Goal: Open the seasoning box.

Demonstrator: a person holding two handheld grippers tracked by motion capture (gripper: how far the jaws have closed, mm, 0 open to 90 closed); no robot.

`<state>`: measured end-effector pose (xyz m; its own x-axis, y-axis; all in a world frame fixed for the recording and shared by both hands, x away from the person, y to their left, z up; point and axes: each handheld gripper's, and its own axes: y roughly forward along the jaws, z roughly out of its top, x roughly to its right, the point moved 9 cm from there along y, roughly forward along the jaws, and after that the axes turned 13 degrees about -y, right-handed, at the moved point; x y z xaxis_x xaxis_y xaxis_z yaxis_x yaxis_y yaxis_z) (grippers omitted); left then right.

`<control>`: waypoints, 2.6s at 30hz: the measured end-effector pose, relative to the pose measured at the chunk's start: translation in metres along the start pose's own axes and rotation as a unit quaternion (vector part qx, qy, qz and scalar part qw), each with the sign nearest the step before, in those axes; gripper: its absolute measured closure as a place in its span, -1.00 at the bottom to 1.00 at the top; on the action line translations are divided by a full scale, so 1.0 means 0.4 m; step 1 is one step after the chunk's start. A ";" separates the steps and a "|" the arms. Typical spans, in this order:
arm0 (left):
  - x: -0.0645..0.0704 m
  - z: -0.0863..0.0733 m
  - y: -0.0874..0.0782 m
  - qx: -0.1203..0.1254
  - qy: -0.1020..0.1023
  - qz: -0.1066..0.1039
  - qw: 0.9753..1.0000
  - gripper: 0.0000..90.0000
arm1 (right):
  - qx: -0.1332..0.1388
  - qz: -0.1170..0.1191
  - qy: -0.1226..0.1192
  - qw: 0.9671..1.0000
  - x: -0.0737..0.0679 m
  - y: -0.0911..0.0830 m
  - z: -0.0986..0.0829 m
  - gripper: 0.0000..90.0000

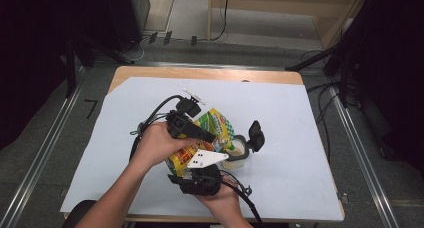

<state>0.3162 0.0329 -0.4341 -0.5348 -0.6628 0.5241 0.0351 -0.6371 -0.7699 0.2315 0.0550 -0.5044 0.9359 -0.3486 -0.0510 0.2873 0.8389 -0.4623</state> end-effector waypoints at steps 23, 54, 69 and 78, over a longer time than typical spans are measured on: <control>-0.001 -0.009 -0.006 -0.007 0.005 0.028 1.000 1.00 | -0.034 -0.024 -0.058 0.997 -0.004 0.012 -0.016 0.22; 0.020 0.007 -0.017 -0.002 0.012 0.042 0.999 0.99 | -0.002 -0.015 -0.026 1.000 0.000 -0.005 0.007 0.31; 0.038 0.040 -0.022 -0.014 0.011 0.030 0.999 0.92 | -0.003 -0.020 -0.035 0.999 0.012 -0.013 0.033 0.36; 0.055 0.043 -0.039 0.014 0.024 0.009 1.000 0.62 | 0.018 -0.016 -0.028 0.999 0.012 -0.021 0.044 0.36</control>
<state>0.3185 0.0215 -0.4045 -0.5732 -0.6550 0.4924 0.0685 -0.6371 -0.7677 0.2372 0.0538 -0.4854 0.9357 -0.3525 0.0133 0.3234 0.8421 -0.4316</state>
